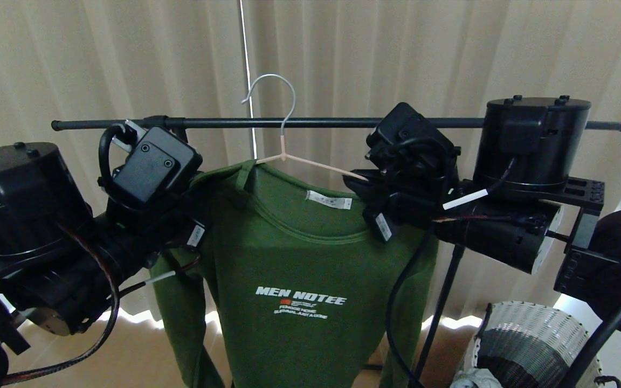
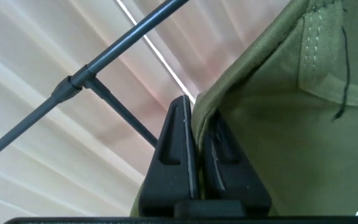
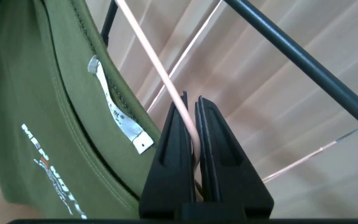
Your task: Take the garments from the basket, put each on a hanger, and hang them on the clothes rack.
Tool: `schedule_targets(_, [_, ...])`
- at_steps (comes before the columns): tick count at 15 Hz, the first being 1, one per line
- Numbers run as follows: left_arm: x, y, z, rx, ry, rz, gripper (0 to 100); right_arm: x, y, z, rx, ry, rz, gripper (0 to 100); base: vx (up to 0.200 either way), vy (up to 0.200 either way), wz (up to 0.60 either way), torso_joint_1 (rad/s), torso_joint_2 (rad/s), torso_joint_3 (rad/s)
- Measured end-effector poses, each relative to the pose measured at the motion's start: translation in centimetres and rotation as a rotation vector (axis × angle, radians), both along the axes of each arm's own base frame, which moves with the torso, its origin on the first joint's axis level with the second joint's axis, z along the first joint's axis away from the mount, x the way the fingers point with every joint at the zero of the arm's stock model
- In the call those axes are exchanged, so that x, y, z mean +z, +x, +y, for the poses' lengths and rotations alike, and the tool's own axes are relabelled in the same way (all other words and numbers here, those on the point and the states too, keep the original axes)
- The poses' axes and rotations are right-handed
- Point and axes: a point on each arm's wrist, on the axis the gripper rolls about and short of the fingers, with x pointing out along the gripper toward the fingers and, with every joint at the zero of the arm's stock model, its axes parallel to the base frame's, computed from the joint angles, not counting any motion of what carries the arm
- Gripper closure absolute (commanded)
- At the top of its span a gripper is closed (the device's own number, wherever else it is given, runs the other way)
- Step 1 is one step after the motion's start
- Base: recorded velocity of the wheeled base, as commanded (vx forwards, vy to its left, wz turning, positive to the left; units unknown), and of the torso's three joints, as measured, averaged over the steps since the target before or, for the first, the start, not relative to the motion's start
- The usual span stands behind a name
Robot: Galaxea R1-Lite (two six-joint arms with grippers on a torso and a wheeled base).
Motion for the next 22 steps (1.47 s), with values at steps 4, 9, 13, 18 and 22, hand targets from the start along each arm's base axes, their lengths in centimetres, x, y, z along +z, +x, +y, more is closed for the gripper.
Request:
schedule_targets(4, [0.2, -0.2, -0.3, -0.014, -0.014, -0.005, 0, 0.3, -0.2, -0.2, -0.001, 0.010, -0.010, 100, 0.000, 0.000, 0.00, 0.000, 0.00, 0.000])
schedule_targets(9, [0.3, -1.2, 0.1, -0.032, -0.064, 0.002, 0, 0.7, -1.1, -2.5, -0.036, 0.016, -0.015, 100, 0.000, 0.000, 0.00, 0.000, 0.00, 0.000])
schedule_targets(13, [-0.2, -2.9, 1.2, -0.033, -0.093, 0.023, 0, 0.9, -1.6, -5.1, -0.096, 0.023, -0.018, 100, 0.000, 0.000, 0.00, 0.000, 0.00, 0.000])
schedule_targets(18, [-2.3, -4.8, 2.1, -0.124, -0.163, 0.208, 0, 0.9, -2.7, -7.4, -0.140, 0.027, -0.019, 100, 0.000, 0.000, 0.00, 0.000, 0.00, 0.000])
schedule_targets(22, [-4.6, -5.5, 2.5, -0.318, -0.243, 0.368, 0, 0.9, -4.0, -8.6, -0.145, 0.049, -0.013, 100, 0.000, 0.000, 0.00, 0.000, 0.00, 0.000])
